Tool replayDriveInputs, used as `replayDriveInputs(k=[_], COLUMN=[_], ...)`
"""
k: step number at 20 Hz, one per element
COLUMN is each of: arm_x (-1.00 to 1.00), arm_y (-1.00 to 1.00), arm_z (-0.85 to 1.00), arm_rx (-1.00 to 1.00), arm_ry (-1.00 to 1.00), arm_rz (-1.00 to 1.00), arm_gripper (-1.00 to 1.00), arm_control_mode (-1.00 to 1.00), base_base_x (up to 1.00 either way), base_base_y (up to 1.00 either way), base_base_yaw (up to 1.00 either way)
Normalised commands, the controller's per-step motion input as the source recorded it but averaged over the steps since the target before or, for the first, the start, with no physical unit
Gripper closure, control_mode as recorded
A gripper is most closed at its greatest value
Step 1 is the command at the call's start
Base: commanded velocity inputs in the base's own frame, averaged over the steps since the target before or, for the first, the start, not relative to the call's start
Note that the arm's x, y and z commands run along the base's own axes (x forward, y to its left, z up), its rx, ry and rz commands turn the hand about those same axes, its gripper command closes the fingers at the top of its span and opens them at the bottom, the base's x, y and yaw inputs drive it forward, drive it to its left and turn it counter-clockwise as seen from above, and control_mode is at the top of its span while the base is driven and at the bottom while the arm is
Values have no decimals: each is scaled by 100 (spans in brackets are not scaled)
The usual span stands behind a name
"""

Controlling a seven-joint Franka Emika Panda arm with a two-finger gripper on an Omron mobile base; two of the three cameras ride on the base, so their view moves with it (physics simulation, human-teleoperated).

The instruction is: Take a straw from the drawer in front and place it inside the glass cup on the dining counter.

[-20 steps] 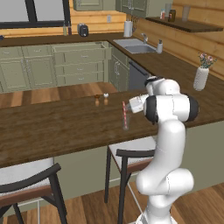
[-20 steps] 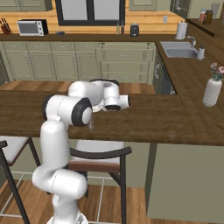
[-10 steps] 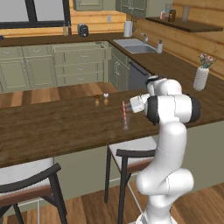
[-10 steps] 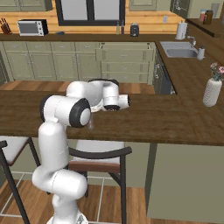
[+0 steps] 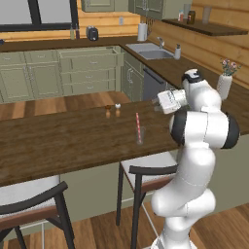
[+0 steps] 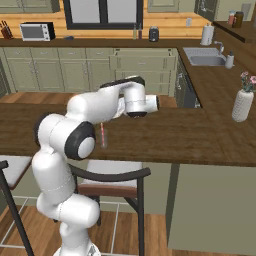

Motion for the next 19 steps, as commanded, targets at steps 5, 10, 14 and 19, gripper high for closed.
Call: replayDriveInputs(k=[5,10,14,19], arm_x=[-100,-100,-100,-94], arm_y=[-4,1,13,30], arm_z=[86,54,21,1], arm_rx=[-12,-28,-40,-45], arm_ry=[-27,-26,-8,1], arm_rz=[0,-3,-9,-11], arm_gripper=[-100,-100,-100,-100], arm_control_mode=[-100,-100,-100,-100], base_base_x=[0,0,0,0], base_base_y=[0,0,0,0], base_base_yaw=[0,0,0,0])
